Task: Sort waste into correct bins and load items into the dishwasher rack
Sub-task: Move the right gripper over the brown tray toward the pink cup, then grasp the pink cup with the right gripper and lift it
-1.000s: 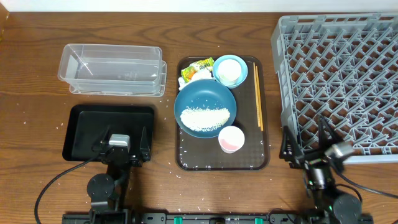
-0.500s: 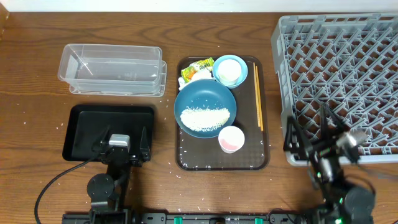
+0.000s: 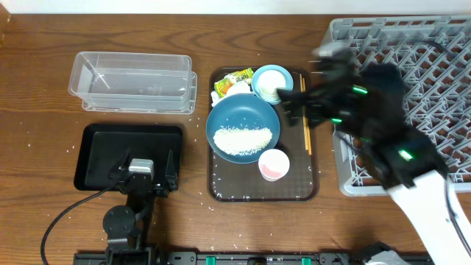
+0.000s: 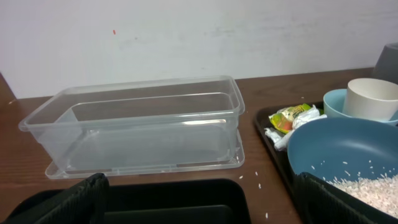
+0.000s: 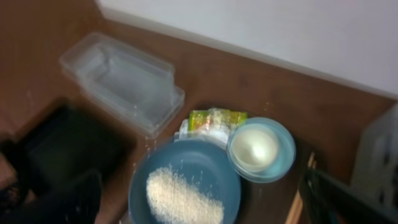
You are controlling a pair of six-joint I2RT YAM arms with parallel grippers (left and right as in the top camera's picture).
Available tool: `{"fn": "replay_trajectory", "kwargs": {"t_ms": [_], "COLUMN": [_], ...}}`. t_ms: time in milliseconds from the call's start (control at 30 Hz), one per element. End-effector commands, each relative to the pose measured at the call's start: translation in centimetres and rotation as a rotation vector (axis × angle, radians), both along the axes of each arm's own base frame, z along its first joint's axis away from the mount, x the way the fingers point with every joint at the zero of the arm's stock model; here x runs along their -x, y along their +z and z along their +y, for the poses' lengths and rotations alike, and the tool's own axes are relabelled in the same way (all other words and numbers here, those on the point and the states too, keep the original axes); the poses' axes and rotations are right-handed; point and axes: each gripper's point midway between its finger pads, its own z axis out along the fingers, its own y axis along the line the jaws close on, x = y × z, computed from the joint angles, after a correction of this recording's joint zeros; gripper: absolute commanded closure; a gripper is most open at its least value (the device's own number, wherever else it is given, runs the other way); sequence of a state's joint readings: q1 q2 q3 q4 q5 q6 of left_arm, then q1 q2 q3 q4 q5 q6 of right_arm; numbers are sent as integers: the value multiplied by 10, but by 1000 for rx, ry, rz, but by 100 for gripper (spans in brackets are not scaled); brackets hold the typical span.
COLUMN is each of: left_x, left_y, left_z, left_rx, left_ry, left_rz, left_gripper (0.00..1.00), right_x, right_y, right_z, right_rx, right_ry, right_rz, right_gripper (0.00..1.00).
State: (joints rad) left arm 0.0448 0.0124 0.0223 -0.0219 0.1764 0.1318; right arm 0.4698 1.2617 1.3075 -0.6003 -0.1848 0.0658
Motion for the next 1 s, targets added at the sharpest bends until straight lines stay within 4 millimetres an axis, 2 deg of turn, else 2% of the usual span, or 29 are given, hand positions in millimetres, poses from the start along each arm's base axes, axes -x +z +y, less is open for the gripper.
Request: {"fn": "replay_trajectory", "kwargs": {"t_ms": [0,100,233,300,433,500,533,567,600,800,967], "left_x": [1,1,1,1,1,1,1,1,1,1,1], "left_y": [-17,-17,-17,-17,-17,-17,-17,-17,-17,-17,-17], "left_z": [-1,-1,-1,-1,-1,-1,-1,-1,-1,-1,-1], "left_rx": [-2,-2,-2,-2,-2,-2,-2,-2,-2,-2,-2], "left_ry": [-6,-6,-6,-6,-6,-6,-6,-6,-6,-6,-6], "left_rz": [50,50,50,50,50,50,50,50,50,50,50], "left_gripper": [4,4,4,3,3,3,4,4,4,4,4], "right_x": [-5,12,40,59,109,125,126,124,122,104,105], "right_y": [-19,-55,-92,-102,-112,-115,-117,-120,-124,-146,-164], "right_z": [19,39,52,57,72,77,77,74,71,47,41], "right_rx": [251,354,447,458,412,392,398,417,434,445,413], "right_ry": [-10,61,157,217,387,440,441,427,403,69,-60], "right_rz": [-9,94,218,278,441,488,487,481,487,574,650], "right_gripper": [1,1,1,1,1,1,3,16,25,23,28]}}
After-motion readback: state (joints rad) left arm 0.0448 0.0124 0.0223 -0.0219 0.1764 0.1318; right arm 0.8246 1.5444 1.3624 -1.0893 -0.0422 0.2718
